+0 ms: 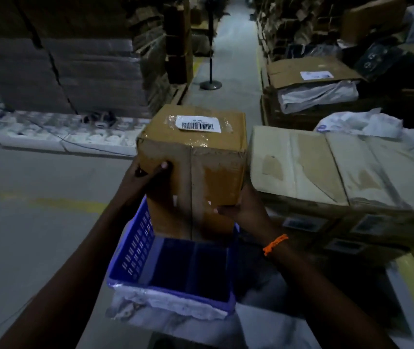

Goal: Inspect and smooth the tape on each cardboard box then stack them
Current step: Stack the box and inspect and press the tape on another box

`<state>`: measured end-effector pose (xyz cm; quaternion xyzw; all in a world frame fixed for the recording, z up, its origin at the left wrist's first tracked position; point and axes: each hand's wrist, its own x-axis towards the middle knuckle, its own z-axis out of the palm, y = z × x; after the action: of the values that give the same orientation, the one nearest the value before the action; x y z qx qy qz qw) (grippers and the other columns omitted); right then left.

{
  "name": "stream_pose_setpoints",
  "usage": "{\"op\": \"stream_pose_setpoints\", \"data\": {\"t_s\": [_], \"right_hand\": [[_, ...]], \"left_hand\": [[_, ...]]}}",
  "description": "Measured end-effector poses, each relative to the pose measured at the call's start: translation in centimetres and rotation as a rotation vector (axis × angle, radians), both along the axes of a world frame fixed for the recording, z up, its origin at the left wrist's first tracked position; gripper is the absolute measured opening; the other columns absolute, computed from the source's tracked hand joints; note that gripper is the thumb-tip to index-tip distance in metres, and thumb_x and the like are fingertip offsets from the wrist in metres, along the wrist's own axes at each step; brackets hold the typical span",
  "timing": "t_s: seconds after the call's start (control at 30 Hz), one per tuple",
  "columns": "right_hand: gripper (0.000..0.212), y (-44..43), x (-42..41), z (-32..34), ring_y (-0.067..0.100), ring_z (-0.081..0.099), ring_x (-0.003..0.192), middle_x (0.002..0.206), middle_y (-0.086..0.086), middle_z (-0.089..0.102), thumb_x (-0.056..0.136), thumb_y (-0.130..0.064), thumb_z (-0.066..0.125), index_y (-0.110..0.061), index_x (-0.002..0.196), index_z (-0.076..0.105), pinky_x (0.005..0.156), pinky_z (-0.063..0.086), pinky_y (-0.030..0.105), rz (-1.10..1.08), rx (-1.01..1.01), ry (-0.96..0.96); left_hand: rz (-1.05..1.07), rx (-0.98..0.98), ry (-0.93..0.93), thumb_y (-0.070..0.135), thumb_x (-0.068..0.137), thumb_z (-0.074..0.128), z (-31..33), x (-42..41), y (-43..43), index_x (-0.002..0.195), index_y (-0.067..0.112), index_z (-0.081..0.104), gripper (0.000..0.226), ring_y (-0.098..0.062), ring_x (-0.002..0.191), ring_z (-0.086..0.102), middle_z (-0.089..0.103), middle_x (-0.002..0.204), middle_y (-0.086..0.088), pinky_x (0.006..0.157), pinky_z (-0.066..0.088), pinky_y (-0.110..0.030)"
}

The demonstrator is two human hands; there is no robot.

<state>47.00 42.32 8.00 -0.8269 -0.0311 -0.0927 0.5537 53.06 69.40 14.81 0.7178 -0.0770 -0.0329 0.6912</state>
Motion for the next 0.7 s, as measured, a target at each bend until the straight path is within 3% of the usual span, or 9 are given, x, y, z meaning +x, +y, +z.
{"op": "stream_pose_setpoints", "data": {"t_s": [0.07,0.2,0.3,0.37,0.43,0.5,0.57,0.63,0.7], "right_hand": [[0.129,0.7,1.3,-1.4,0.011,0.059,0.127,0.142,-0.001,0.059,0.056,-0.05,0.092,-0.013,0.16,0.027,0.108,0.051,0.035,-0.081,-0.038,0.037],[0.126,3.2,3.2,-2.9,0.003,0.055,0.12,0.14,0.0,0.057,0.062,-0.041,0.093,-0.003,0.161,0.025,0.103,0.044,0.011,-0.182,-0.022,0.055],[0.112,5.3,4.1,-4.7,0.012,0.053,0.123,0.136,0.003,0.056,0.068,-0.051,0.077,-0.003,0.158,0.031,0.108,0.041,0.025,-0.293,-0.058,0.046],[0.087,6.3,4.7,-6.0,0.018,0.055,0.121,0.129,0.004,0.059,0.076,-0.032,0.07,-0.009,0.153,0.038,0.104,0.04,0.019,-0.4,-0.063,0.031],[0.076,6.9,4.9,-7.1,0.015,0.058,0.117,0.125,0.004,0.061,0.077,-0.02,0.068,-0.018,0.148,0.041,0.1,0.04,0.011,-0.486,-0.066,0.003],[0.072,7.2,4.9,-8.5,0.007,0.057,0.116,0.126,0.001,0.062,0.079,-0.018,0.069,-0.017,0.147,0.046,0.101,0.046,0.019,-0.522,-0.098,0.005],[0.068,7.4,4.7,-10.2,0.017,0.061,0.119,0.131,0.007,0.066,0.086,-0.018,0.068,-0.009,0.15,0.049,0.101,0.05,0.034,-0.583,-0.106,0.051],[0.065,7.6,4.3,-11.8,0.029,0.065,0.118,0.133,0.014,0.068,0.091,-0.013,0.068,-0.014,0.153,0.047,0.096,0.049,0.03,-0.654,-0.125,0.092],[0.068,8.0,4.1,-12.3,0.03,0.066,0.117,0.134,0.011,0.068,0.094,-0.004,0.067,-0.021,0.156,0.045,0.091,0.05,0.028,-0.689,-0.163,0.109]], "left_hand": [[-0.093,0.021,0.023,0.039,0.081,0.084,-0.7,1.6,0.2,0.143,0.027,0.054,0.07,-0.018,0.123,0.065,0.067,0.135,0.004,0.1,0.052,-0.039],[-0.187,0.054,0.053,0.017,0.086,0.082,-3.3,5.6,2.3,0.141,0.022,0.057,0.061,-0.019,0.121,0.066,0.069,0.133,0.001,0.102,0.054,-0.044],[-0.245,0.088,0.066,0.009,0.085,0.081,-5.0,7.6,3.6,0.134,0.028,0.062,0.056,-0.016,0.12,0.066,0.069,0.131,0.003,0.1,0.055,-0.042],[-0.269,0.128,0.072,0.015,0.08,0.087,-6.8,9.0,4.0,0.139,0.022,0.056,0.067,-0.02,0.123,0.065,0.067,0.134,-0.002,0.1,0.055,-0.044],[-0.291,0.151,0.109,0.026,0.076,0.093,-9.0,9.9,4.5,0.147,0.017,0.045,0.087,-0.025,0.127,0.062,0.061,0.14,-0.006,0.101,0.055,-0.051],[-0.301,0.165,0.121,0.041,0.074,0.093,-11.1,10.7,4.8,0.151,0.018,0.037,0.097,-0.025,0.127,0.061,0.06,0.141,-0.005,0.099,0.055,-0.054],[-0.318,0.201,0.092,0.056,0.071,0.089,-12.0,11.0,4.8,0.15,0.02,0.035,0.102,-0.023,0.124,0.063,0.061,0.138,-0.003,0.097,0.056,-0.054],[-0.312,0.228,0.052,0.059,0.07,0.087,-12.1,11.0,4.7,0.149,0.023,0.032,0.103,-0.018,0.123,0.062,0.06,0.138,0.001,0.097,0.057,-0.049],[-0.281,0.272,0.04,0.059,0.069,0.084,-12.1,10.8,4.5,0.149,0.025,0.029,0.103,-0.01,0.119,0.062,0.058,0.138,0.005,0.094,0.057,-0.037]]}}
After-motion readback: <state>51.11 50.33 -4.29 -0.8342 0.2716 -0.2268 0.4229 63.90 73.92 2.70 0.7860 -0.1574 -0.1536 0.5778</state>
